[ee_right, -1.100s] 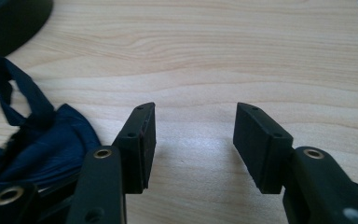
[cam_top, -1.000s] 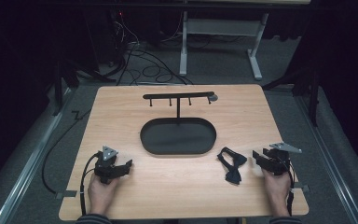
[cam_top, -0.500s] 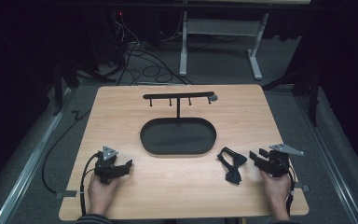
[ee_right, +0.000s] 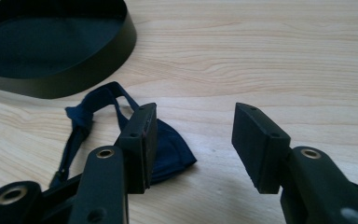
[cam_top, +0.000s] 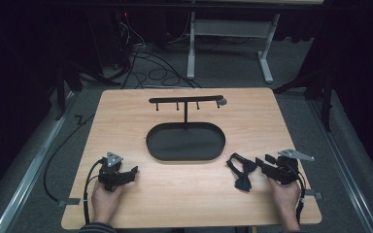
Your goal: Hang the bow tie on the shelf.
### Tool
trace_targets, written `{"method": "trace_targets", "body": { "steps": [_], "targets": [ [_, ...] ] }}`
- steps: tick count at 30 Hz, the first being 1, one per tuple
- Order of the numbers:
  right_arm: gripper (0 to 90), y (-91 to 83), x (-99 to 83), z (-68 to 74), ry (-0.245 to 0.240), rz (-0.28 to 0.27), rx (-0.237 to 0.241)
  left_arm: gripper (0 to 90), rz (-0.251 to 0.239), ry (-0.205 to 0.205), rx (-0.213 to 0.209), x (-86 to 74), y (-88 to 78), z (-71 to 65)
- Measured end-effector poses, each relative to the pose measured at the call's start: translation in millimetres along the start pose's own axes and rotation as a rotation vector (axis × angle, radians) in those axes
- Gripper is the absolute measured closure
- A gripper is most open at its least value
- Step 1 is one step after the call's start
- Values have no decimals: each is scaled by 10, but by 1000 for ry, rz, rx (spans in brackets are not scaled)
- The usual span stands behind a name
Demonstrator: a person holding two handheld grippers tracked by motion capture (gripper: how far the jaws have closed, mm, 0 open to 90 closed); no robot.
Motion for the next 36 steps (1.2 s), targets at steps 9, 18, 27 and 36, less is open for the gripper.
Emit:
{"method": "trace_targets", "body": {
  "steps": [9, 18, 27, 36],
  "targets": [
    [532, 15, 48, 104, -5, 0, 42, 254, 0, 0, 0, 0, 0, 0],
    [544, 73, 100, 211, -25, 4, 78, 254, -1, 0, 0, 0, 0, -1],
    [556, 174, 118, 325, -46, 22, 96, 254, -1, 0, 0, 0, 0, -1],
    [577, 292, 132, 432, -69, 42, 107, 254, 0, 0, 0, 0, 0, -1]
  ]
}}
Point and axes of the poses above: each handheld gripper's, and its own axes: y roughly forward along the jaws, x roughly out of its top, z roughly to its left, the point moved 3 cm from there along y, roughly forward along the jaws, and after that the axes turned 12 degrees about -x, right-handed, at the moved point
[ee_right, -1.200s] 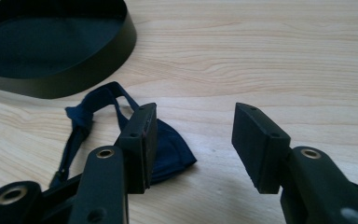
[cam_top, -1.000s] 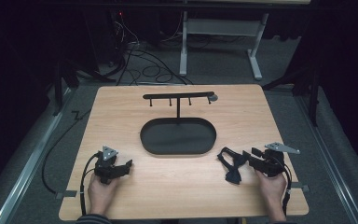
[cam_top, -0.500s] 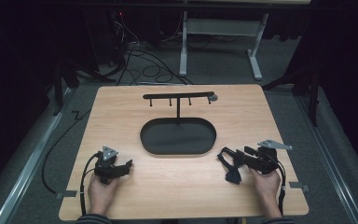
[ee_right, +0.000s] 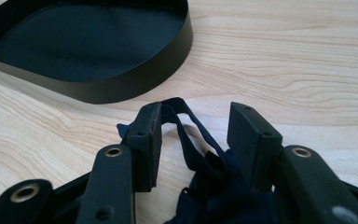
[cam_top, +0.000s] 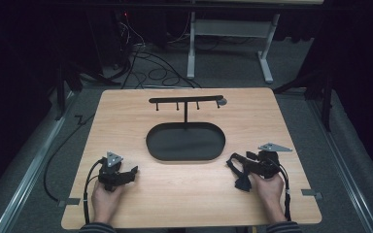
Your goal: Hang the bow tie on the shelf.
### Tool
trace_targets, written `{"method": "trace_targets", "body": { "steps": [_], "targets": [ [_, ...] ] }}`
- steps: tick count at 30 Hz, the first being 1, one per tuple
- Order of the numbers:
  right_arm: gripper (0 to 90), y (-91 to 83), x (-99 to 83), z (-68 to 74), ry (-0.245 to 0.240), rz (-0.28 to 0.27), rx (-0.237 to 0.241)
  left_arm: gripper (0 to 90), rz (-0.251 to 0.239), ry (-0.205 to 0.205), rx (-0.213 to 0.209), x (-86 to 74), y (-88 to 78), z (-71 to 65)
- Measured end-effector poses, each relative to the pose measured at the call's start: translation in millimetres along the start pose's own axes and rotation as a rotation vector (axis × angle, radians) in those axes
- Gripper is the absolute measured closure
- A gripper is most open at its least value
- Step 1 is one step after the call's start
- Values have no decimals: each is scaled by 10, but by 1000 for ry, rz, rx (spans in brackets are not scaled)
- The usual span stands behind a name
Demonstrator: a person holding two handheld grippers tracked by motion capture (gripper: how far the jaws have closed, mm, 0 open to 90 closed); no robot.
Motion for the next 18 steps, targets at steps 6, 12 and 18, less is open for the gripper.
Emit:
{"method": "trace_targets", "body": {
  "steps": [6, 12, 18],
  "targets": [
    [619, 120, -20, 23, -19, 36, -1, 254, 0, 0, 0, 0, 0, 0],
    [674, 198, -49, 25, -29, 72, 2, 254, -2, -1, -1, 0, 1, 1],
    [802, 221, -64, 39, -58, 82, 5, 254, -2, -1, -1, 0, 1, 1]
  ]
}}
Point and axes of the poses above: each handheld gripper's, and its own axes: y roughly forward along the jaws, x roughly out of its top, z roughly to its left, the point moved 3 cm from there along y, roughly forward along the jaws, and after that the axes turned 12 degrees about -x, right-handed, at the moved point
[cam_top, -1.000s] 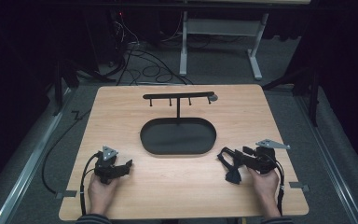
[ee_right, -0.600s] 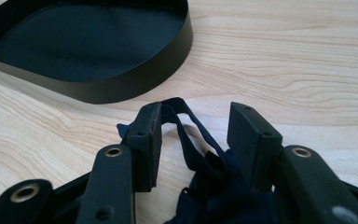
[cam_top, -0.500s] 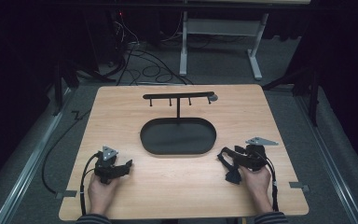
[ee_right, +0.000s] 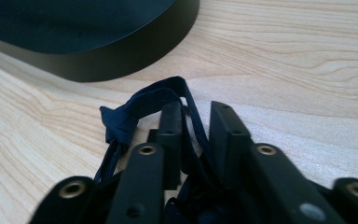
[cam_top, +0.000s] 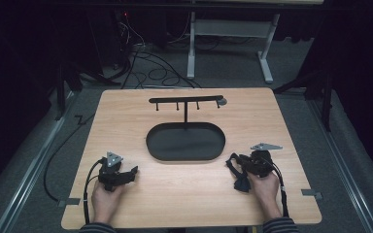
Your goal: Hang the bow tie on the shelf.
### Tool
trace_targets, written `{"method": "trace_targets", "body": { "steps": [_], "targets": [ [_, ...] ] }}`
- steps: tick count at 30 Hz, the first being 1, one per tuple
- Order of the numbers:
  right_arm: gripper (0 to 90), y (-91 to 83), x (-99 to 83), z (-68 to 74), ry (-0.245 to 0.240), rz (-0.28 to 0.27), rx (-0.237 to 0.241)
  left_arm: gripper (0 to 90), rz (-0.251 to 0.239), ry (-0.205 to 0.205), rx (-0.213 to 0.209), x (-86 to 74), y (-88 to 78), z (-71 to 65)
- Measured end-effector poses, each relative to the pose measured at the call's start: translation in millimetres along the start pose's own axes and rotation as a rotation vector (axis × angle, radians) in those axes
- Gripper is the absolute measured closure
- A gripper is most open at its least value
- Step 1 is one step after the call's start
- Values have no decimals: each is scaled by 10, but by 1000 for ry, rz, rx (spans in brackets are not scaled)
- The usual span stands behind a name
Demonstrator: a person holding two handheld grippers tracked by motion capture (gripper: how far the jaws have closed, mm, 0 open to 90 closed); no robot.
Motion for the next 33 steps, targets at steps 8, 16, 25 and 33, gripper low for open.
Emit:
{"method": "trace_targets", "body": {
  "steps": [8, 16, 25, 33],
  "targets": [
    [898, -54, 11, 18, -25, -26, 9, 254, 0, 0, 0, 0, 0, 0],
    [900, -209, 51, 8, -39, -69, 3, 254, 0, 0, 0, 0, 0, 0],
    [900, -387, 111, 24, -66, -105, -6, 254, 2, 1, 0, 0, -1, 1],
    [900, -469, 183, 106, -75, -144, 19, 254, 2, 1, 0, 0, -1, 1]
  ]
}}
Point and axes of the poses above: each handheld gripper's, and its own axes: y roughly forward along the jaws, x roughly out of its top, z roughly to its left, the point moved 3 cm from there along y, roughly forward along the jaws, and after that the axes turned 12 degrees about -x, right-handed, at the moved point
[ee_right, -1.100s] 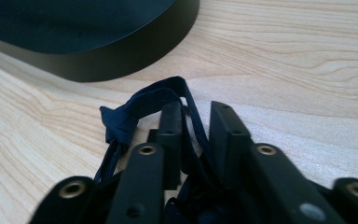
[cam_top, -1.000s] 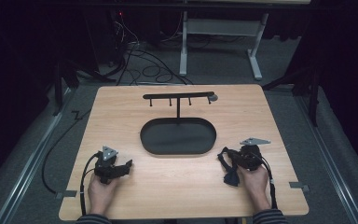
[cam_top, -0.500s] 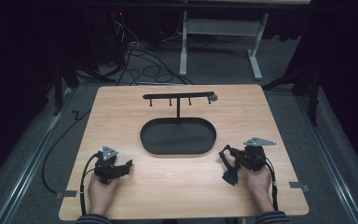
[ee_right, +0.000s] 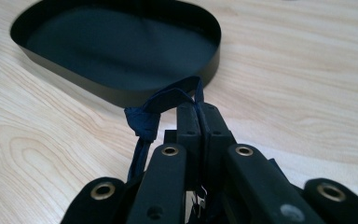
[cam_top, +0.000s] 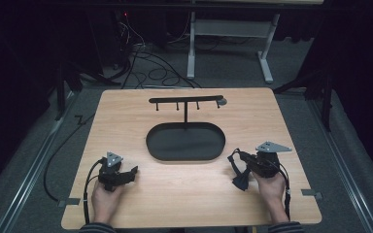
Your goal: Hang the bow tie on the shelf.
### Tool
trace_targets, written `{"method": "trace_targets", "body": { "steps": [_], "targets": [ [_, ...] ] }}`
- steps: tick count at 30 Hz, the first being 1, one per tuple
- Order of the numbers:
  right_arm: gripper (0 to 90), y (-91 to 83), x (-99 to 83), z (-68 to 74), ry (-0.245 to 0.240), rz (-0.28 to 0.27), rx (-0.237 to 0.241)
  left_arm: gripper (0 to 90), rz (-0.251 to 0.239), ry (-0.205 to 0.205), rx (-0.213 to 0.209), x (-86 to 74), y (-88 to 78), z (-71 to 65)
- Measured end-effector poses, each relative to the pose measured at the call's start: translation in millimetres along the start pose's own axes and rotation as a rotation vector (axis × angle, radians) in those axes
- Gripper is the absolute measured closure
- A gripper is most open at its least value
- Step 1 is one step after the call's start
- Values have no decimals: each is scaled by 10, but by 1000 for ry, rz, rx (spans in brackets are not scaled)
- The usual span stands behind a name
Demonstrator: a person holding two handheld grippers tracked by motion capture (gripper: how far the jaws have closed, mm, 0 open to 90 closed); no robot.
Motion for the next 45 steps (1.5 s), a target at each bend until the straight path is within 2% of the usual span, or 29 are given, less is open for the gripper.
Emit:
{"method": "trace_targets", "body": {
  "steps": [19, 21, 34, 38, 43, 45],
  "targets": [
    [900, -120, 182, 102, -18, -48, 22, 254, 0, 0, 0, 0, 0, 0],
    [900, -137, 225, 116, -32, -57, 22, 254, 0, 0, 0, 0, 0, 0],
    [900, -156, 324, 159, -31, -61, 22, 253, 0, 0, 0, 0, 0, 0],
    [900, -170, 391, 200, -33, -59, 34, 257, 0, -2, -1, 0, -1, 1],
    [900, -283, 648, 249, -39, -93, 58, 262, -2, -3, -1, 0, -2, 3],
    [900, -298, 687, 251, -41, -98, 60, 262, -2, -3, -1, 0, -2, 2]
  ]
}}
Point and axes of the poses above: each handheld gripper's, and its own axes: y roughly forward along the jaws, x roughly out of its top, z roughly to its left, the point moved 3 cm from there along y, roughly forward along the jaws, and after that the axes turned 12 degrees about -x, right-handed, at the moved point
